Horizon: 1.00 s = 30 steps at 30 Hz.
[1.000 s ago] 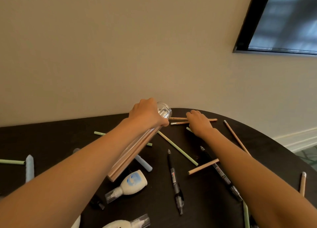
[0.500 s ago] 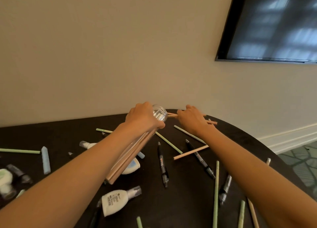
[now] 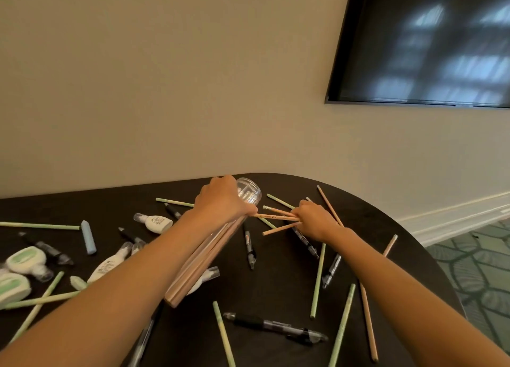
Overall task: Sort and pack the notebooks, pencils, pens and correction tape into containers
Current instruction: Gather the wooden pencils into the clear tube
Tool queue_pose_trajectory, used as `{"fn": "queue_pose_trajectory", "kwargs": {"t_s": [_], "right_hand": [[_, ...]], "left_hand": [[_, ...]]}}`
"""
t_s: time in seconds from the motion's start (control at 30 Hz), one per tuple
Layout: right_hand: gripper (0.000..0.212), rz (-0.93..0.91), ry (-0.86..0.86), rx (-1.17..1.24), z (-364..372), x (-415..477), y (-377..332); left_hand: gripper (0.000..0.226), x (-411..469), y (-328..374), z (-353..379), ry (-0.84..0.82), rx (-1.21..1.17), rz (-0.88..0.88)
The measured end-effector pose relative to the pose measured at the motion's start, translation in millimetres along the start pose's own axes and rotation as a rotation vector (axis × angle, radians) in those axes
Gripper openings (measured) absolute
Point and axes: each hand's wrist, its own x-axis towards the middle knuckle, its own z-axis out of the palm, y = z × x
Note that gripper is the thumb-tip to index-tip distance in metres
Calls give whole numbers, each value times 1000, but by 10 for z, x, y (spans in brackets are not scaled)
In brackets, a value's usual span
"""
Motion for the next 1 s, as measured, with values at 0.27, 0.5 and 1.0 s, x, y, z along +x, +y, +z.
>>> {"fn": "queue_pose_trajectory", "kwargs": {"t_s": [0.27,0.5,1.0], "right_hand": [[13,-48,43,-68,-42,-54,-157],[21,-93,184,-132,-252,-134,-560],[25,-159,216,129,-302,-337,-1734]], "left_hand": [[59,-91,-116,-37,1,19,-33],[53,-234,-198,-178,22,-5,-34],[61,-846,-850,-838,187,-48,-69]]}}
